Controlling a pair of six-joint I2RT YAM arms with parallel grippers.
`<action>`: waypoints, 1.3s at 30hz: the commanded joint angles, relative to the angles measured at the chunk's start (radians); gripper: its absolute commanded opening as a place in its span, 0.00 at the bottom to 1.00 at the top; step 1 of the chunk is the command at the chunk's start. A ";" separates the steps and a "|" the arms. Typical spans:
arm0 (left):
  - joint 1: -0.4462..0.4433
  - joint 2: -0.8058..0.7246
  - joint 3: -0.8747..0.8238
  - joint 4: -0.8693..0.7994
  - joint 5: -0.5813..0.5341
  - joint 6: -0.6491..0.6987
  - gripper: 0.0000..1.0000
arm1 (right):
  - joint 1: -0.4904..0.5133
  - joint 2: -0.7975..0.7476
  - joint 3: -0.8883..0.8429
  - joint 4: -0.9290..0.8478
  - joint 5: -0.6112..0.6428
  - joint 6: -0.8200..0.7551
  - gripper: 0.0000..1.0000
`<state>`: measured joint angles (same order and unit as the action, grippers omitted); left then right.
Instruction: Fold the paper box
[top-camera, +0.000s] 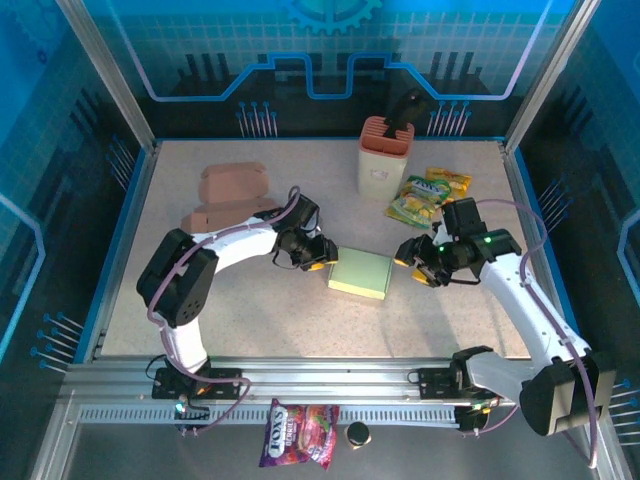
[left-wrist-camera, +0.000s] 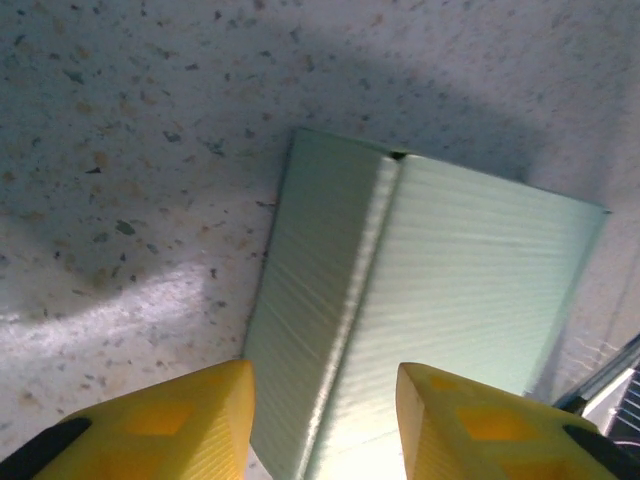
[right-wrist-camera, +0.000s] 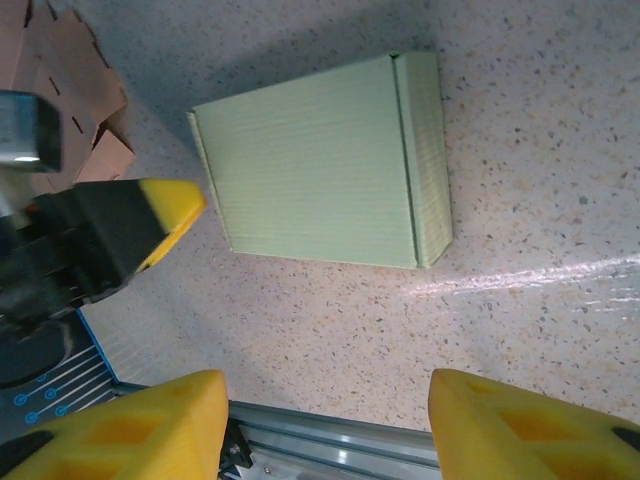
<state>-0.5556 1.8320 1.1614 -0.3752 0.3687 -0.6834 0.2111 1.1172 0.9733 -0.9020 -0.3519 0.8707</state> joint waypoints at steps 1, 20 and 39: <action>-0.001 0.023 0.022 -0.066 0.036 0.075 0.40 | 0.017 0.016 0.076 -0.084 -0.006 -0.076 0.56; -0.125 0.040 -0.065 0.169 0.023 -0.192 0.31 | 0.000 0.021 0.114 -0.105 -0.016 -0.146 0.56; -0.287 0.267 0.168 0.311 -0.020 -0.401 0.22 | -0.052 -0.058 0.203 -0.265 0.130 -0.244 0.53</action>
<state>-0.8211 2.0384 1.2945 -0.0643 0.3817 -1.0428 0.1768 1.0828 1.1503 -1.1114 -0.2382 0.6563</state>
